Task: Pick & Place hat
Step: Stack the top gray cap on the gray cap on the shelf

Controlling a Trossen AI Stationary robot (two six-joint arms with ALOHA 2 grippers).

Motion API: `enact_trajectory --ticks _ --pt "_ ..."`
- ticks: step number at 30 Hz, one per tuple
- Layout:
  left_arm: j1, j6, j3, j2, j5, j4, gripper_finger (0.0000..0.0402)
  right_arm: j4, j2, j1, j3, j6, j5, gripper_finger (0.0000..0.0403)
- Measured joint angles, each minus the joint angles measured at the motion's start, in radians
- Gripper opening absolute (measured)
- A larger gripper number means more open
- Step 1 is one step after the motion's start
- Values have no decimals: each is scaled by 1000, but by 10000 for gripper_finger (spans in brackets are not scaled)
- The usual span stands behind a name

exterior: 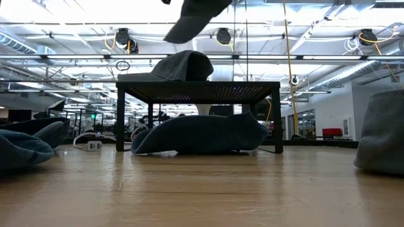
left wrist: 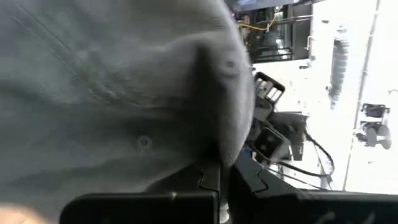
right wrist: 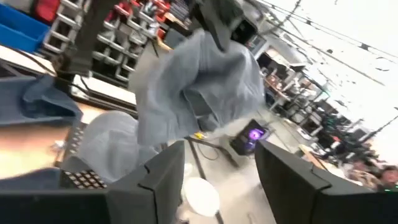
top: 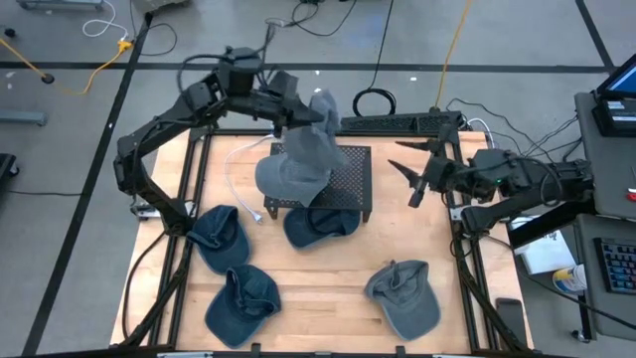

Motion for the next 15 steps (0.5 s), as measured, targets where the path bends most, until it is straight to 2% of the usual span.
enact_trajectory --ticks 7,15 --pt "14 -5 0 -70 28 -150 3 -13 4 0 0 -36 11 187" --pt "16 6 0 -140 -13 -391 3 -19 4 0 0 -35 11 190"
